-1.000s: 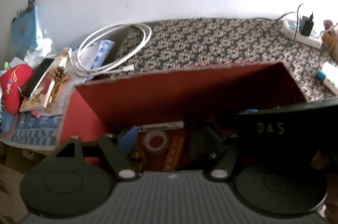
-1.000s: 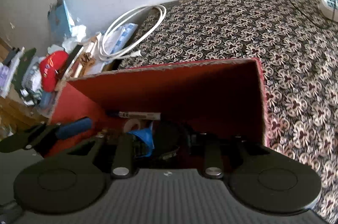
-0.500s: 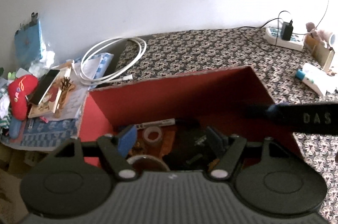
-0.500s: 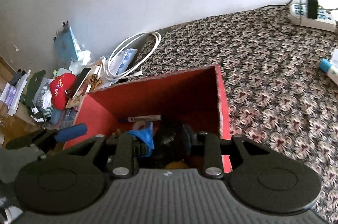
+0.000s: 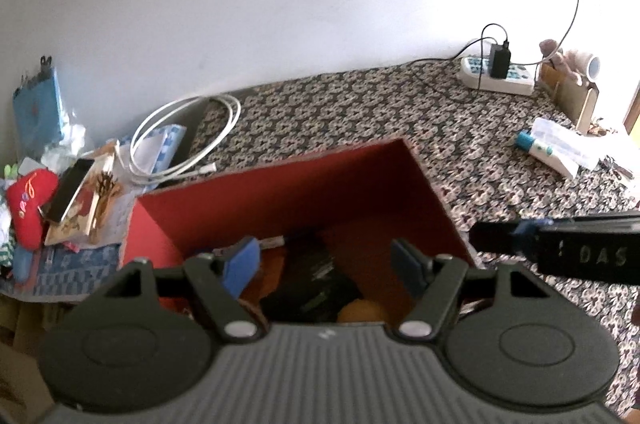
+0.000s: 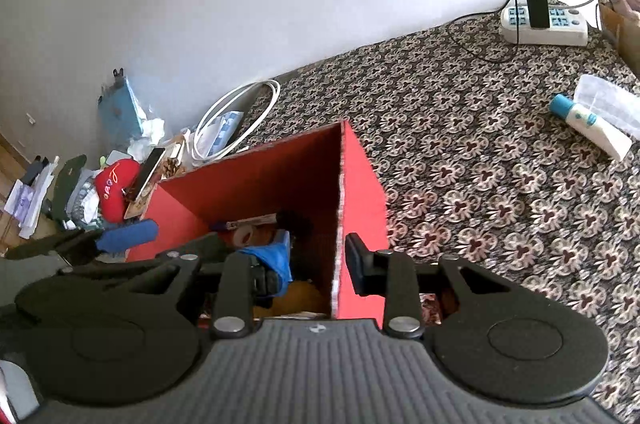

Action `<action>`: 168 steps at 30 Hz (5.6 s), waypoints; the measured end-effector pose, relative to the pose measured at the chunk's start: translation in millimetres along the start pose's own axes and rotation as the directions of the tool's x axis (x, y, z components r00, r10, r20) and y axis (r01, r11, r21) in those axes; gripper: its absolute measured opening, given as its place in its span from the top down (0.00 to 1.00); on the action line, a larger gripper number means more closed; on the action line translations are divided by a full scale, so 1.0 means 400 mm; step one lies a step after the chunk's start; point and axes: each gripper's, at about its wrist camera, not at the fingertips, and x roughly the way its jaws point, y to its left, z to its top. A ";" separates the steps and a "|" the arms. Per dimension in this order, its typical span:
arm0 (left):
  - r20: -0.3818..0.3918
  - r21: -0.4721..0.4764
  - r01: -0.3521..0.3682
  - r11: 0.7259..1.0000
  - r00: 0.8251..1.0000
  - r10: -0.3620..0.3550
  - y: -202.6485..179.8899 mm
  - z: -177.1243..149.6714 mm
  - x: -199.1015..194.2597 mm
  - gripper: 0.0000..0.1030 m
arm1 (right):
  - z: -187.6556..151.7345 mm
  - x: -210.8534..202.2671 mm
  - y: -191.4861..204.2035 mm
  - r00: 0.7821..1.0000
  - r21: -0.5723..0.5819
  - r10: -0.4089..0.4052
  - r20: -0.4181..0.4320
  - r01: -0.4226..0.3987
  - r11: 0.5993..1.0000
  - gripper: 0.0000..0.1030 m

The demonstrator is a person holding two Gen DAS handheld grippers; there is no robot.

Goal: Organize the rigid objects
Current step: 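Open the right gripper and lift it out of the red box, then grasp the white-and-blue lotion bottle upright with the right gripper, then carry the lotion bottle with the right gripper and lower it into the red box, then open the right gripper and lift it out of the red box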

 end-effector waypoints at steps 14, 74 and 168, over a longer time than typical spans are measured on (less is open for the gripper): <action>-0.023 0.006 0.002 1.000 1.000 -0.002 -0.236 0.040 -0.011 0.29 | 0.013 -0.090 -0.209 0.998 0.010 0.021 -0.054 -0.020 1.000 0.87; -0.106 -0.036 0.298 0.954 0.948 -0.300 -0.567 -0.035 0.304 0.29 | 0.137 0.189 -0.722 0.949 0.196 0.202 -0.240 -0.157 0.968 0.94; -0.150 -0.136 0.023 0.990 0.988 -0.044 0.203 -0.033 0.208 0.56 | 0.077 0.314 0.094 0.972 0.016 0.127 -0.198 -0.127 0.992 0.94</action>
